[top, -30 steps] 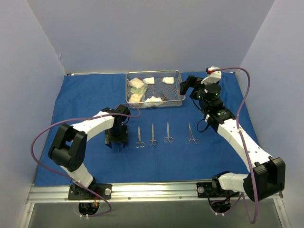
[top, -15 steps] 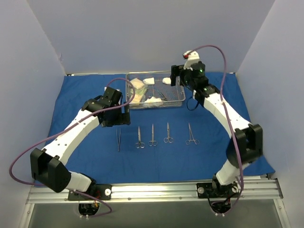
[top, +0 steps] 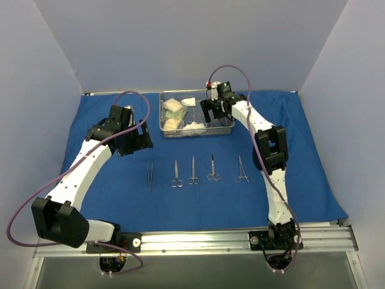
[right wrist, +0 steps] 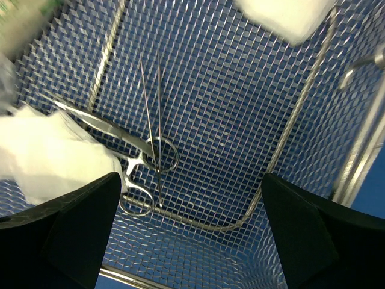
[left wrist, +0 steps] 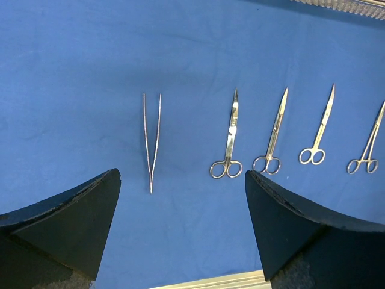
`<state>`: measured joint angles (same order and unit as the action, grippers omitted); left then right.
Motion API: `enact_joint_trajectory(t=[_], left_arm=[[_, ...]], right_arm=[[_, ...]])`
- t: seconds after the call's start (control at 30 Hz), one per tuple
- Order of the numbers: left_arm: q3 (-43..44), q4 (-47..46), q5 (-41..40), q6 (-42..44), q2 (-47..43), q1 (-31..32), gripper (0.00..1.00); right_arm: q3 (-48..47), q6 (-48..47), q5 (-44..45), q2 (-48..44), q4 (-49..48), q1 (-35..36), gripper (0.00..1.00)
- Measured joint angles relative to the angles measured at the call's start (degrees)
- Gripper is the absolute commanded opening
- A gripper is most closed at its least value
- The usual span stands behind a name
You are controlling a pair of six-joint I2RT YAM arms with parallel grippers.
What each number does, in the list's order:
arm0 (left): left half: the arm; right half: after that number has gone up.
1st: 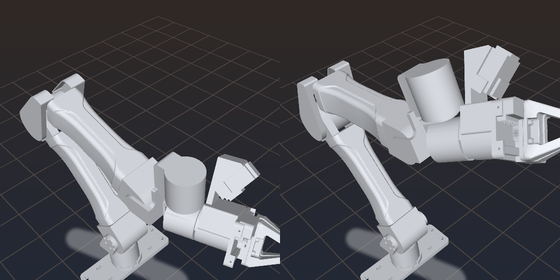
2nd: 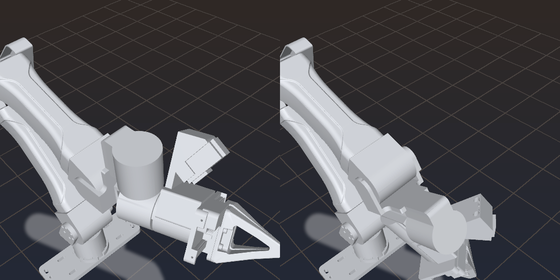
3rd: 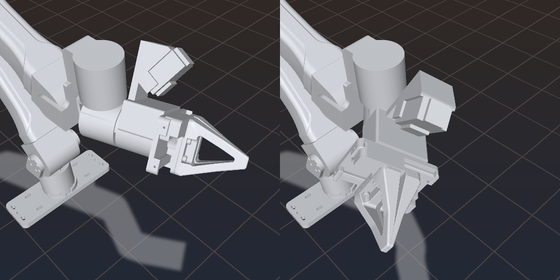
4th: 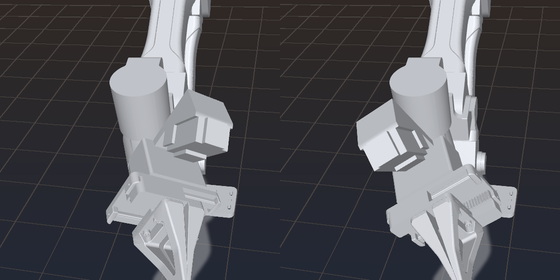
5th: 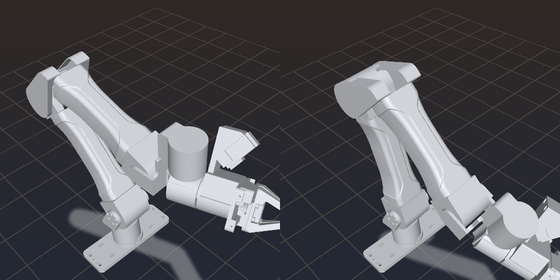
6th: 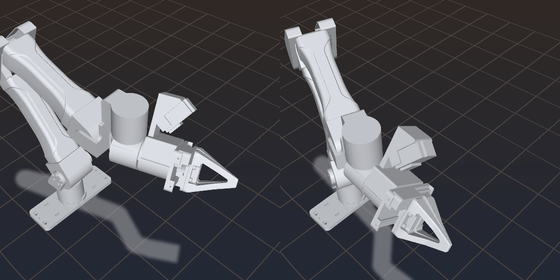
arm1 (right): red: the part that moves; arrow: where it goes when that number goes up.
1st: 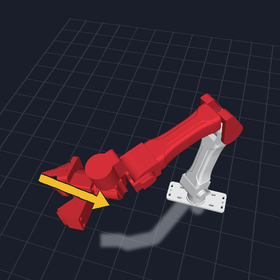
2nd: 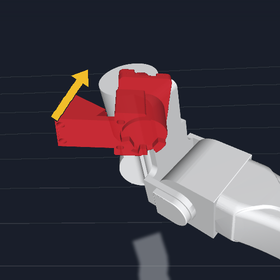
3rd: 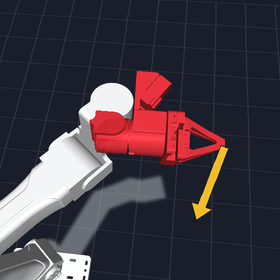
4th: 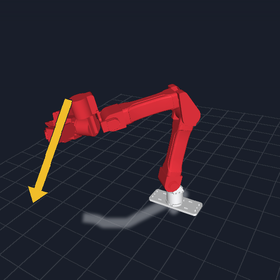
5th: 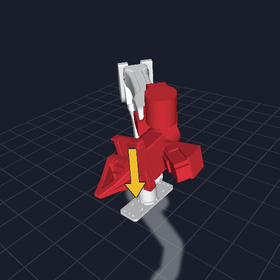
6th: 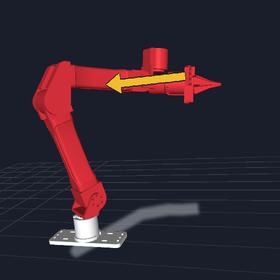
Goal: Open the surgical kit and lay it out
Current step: Pick up the medical item from the container.
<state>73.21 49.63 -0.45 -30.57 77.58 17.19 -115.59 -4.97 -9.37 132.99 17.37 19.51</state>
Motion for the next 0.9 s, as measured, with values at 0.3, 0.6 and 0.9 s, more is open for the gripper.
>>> enact_joint_trajectory(t=[0.3,0.6,0.9], left_arm=[[-1.64,-0.79,3.78,1.05,0.66,-2.01,0.94],[-2.38,-1.64,4.48,1.27,1.01,-3.34,0.94],[-2.86,-2.67,4.92,1.27,1.09,-4.42,0.94]], right_arm=[[-1.77,-2.69,-0.09,2.71,5.31,0.83,0.89],[-3.08,-4.59,-0.52,4.55,5.4,1.31,0.7],[-3.85,-4.59,-2.12,6.84,3.89,1.62,0.38]])
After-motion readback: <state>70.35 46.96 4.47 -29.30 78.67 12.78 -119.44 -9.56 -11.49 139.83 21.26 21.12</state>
